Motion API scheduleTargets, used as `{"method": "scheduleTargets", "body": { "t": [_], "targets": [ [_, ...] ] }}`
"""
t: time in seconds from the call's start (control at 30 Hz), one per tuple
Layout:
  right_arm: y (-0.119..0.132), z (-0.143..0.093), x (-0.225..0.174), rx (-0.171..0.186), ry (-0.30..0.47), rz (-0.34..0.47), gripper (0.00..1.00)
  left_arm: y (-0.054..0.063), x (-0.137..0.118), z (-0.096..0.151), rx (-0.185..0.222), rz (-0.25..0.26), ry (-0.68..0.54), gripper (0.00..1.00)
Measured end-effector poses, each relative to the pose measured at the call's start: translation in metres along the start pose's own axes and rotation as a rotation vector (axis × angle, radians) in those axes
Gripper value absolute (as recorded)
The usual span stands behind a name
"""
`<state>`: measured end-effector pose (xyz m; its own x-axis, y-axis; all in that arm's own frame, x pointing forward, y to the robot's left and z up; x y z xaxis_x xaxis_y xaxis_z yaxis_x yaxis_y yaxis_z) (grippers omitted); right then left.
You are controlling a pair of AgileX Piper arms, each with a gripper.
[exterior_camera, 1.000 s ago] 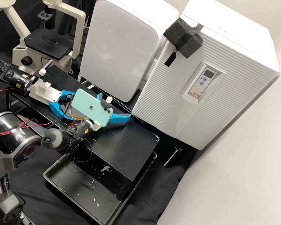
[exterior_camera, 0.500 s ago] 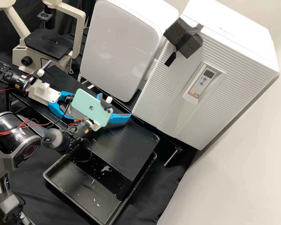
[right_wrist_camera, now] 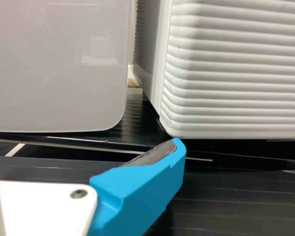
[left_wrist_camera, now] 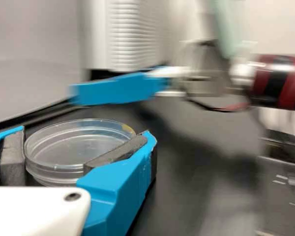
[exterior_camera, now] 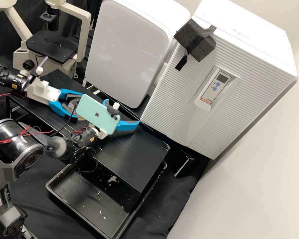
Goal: Place the petri dish on the microscope
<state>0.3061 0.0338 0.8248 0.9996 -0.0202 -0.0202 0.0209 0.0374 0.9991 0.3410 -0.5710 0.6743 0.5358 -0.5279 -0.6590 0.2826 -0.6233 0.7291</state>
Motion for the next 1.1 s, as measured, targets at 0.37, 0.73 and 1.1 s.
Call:
{"method": "scheduleTargets", "body": {
  "t": [0.37,0.73,1.1],
  "targets": [
    [0.000,0.000,0.000,0.000,0.000,0.000,1.00,0.007,-0.078,-0.059,-0.163,0.138,0.316,0.00],
    [0.000,0.000,0.000,0.000,0.000,0.000,1.00,0.003,-0.122,-0.061,-0.243,0.206,0.382,0.00],
    [0.000,0.000,0.000,0.000,0.000,0.000,1.00,0.010,-0.109,-0.050,-0.234,0.219,0.335,0.00]
  ]
}}
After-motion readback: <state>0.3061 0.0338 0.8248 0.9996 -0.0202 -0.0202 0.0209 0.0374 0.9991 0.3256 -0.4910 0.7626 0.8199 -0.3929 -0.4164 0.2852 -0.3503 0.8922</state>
